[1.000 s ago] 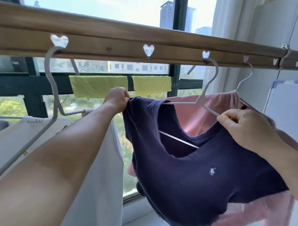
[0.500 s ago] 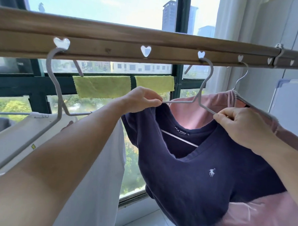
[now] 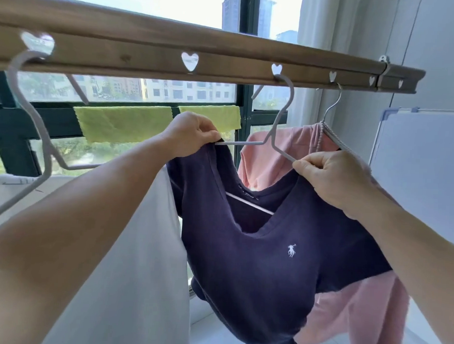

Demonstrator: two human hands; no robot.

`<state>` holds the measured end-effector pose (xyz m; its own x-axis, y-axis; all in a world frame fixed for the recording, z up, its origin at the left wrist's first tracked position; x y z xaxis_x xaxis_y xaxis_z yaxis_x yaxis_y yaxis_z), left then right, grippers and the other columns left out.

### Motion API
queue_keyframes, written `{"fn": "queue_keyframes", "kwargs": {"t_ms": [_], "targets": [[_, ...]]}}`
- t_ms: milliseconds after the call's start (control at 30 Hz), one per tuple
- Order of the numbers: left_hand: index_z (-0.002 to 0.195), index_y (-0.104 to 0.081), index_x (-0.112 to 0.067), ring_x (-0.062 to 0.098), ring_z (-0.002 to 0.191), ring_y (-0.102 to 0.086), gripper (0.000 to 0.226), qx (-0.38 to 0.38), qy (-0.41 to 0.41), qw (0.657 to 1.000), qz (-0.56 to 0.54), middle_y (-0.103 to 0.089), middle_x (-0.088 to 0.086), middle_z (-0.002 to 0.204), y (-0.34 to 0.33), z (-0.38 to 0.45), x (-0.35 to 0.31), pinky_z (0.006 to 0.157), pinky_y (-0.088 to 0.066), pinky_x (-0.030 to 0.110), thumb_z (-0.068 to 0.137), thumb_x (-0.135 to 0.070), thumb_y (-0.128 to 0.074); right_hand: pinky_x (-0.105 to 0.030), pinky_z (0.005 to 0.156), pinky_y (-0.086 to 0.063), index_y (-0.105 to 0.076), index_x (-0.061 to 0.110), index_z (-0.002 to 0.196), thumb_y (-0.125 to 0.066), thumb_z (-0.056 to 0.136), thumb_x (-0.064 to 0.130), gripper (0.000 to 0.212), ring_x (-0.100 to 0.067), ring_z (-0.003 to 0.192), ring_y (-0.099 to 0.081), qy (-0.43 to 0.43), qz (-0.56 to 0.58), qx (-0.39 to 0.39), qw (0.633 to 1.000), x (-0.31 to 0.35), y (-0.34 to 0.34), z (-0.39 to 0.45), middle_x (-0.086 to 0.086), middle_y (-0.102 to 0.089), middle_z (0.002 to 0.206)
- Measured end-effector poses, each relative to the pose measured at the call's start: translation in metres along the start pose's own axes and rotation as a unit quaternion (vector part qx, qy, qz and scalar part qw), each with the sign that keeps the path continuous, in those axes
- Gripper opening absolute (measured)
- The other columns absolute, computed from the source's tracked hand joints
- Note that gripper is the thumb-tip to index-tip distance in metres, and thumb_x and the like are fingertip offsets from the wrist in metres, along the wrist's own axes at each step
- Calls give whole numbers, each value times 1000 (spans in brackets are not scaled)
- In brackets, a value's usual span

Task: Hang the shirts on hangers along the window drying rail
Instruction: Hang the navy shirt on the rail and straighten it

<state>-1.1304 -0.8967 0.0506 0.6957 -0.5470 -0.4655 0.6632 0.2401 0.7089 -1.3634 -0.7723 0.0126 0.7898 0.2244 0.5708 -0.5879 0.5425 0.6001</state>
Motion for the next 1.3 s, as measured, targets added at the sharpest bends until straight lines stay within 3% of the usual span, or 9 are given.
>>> {"fn": "queue_keyframes", "kwargs": {"t_ms": [167,300,467,633,800,967,1100,1200,1300], "targets": [[91,-66,-19,17,62,-47,23,49,-21,998,-22,-56,2,70,-22,-3,-16,59,-40,29,95,-30,-46,-23,46,-25,-61,-12,81,-59,89,34,46,-7,45,-26,-31,78,-15,996,-6,-11,0,6,-28,49],[86,-66,-15,15,48,-35,32,46,-21,999,13,-40,-3,53,-22,-5,-8,52,-31,28,97,-32,-41,-24,48,-27,-62,-14,86,-61,88,31,45,-15,53,-32,-54,90,-84,991,-14,0,-2,-8,-34,59],[92,-61,-9,21,69,-48,33,40,7,999,18,-54,8,74,-17,-4,14,65,-40,31,97,-35,-41,-27,62,-39,-68,-4,83,-58,89,35,41,-22,61,-45,-69,81,-108,988,-20,7,-1,-21,-53,67],[75,-53,-5,20,61,-40,48,55,56,996,39,-40,2,61,-16,-3,33,60,-34,30,98,-42,-34,-24,59,-40,-71,17,84,-54,89,43,31,-15,61,-51,-11,-10,37,999,4,-4,-1,-4,-60,66],[57,-33,-14,17,52,-31,48,22,64,997,36,-33,0,55,-12,-4,37,50,-27,30,100,-36,-33,-16,42,-28,-53,-2,66,-54,89,43,51,-10,42,-30,5,-93,92,991,5,-20,1,-1,-33,51],[76,-66,-14,22,73,-53,51,-13,30,999,-26,-62,4,75,-18,-1,21,68,-40,31,100,-39,-29,-22,55,-35,-69,10,87,-54,90,44,38,-13,61,-43,-45,16,134,990,11,-41,-5,-1,-45,63],[81,-67,-9,16,82,-58,48,-75,-6,990,-117,-66,4,88,-13,-4,-3,73,-42,25,101,-31,-29,-26,79,-45,-71,35,93,-44,93,50,31,-25,91,-61,-58,80,246,964,22,-59,-16,-10,-68,98],[77,-66,-7,15,82,-58,48,-110,-36,966,-231,-67,10,87,-6,-16,-25,71,-43,16,100,-25,-28,-27,67,-44,-69,39,95,-39,94,50,33,-23,64,-51,-24,78,292,953,36,-64,-20,-10,-52,68],[75,-63,-20,10,85,-60,37,-84,-56,942,-321,-66,-1,79,-3,-28,-41,73,-41,15,84,-39,-32,-16,39,-25,-65,8,104,-38,96,42,44,-6,38,-28,17,89,271,958,46,-66,-15,11,-29,40]]}}
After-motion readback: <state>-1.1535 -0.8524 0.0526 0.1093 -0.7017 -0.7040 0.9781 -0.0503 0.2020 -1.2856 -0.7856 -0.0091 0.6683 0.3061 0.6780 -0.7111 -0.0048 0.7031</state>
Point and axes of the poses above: each hand's wrist, its own z-axis towards the middle knuckle, its own y-axis out of the back of the hand, x = y × z, the point moved 6 cm from there along z, towards the middle knuckle
